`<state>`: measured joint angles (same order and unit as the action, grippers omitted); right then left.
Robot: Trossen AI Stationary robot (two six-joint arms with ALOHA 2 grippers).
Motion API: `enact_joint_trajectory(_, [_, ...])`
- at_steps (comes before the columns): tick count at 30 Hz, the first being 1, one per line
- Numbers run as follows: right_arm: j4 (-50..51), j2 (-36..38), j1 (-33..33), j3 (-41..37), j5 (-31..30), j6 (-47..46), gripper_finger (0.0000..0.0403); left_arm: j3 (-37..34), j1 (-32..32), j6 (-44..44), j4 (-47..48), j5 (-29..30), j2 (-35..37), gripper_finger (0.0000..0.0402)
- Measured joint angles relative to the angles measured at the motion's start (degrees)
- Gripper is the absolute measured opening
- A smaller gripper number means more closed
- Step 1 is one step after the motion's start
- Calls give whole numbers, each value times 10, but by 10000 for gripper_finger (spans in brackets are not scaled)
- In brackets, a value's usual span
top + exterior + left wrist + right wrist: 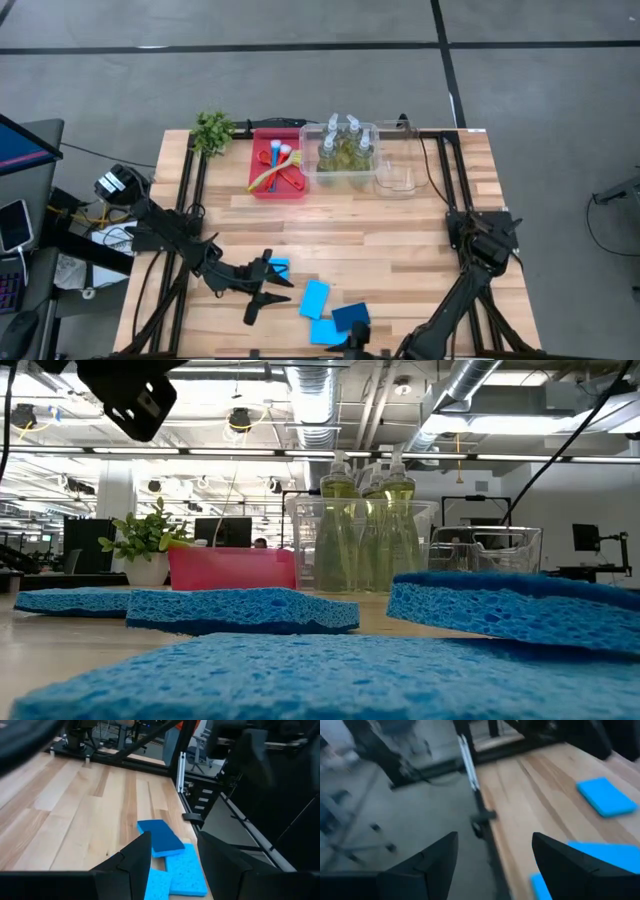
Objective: Pick & Place Kitchen Sink Supplies
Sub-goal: Put the blue dishwashing sponge into the transparent bin
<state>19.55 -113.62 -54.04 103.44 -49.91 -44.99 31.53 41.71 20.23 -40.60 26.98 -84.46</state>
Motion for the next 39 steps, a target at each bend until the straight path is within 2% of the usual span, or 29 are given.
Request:
enact_joint_trajectory(5, [-51, -1, 9, 0, 17, 16, 248, 0, 0, 0, 1, 0, 1, 163])
enact_joint_trajectory(9, [-43, -1, 23, 0, 49, 52, 248, 0, 0, 0, 2, 0, 1, 163])
enact_joint_trajectory(12, [10, 1, 30, 0, 60, 55, 248, 0, 0, 0, 2, 0, 1, 163])
enact_joint_trajectory(17, [157, 3, 33, 0, 68, 28, 248, -1, 0, 0, 2, 0, 1, 163])
enact_joint_trajectory(23, [297, 0, 39, 0, 149, -45, 248, -1, 0, 2, 2, 0, 1, 163])
enact_joint_trajectory(25, [322, 0, 44, 0, 169, -58, 248, -1, 0, 2, 2, 0, 1, 163])
enact_joint_trajectory(31, [372, -5, 54, 1, 173, -57, 248, -1, 0, 2, 2, 0, 1, 163])
enact_joint_trajectory(39, [392, -40, 66, 0, 221, -30, 248, -1, 0, 7, 2, 0, 1, 163])
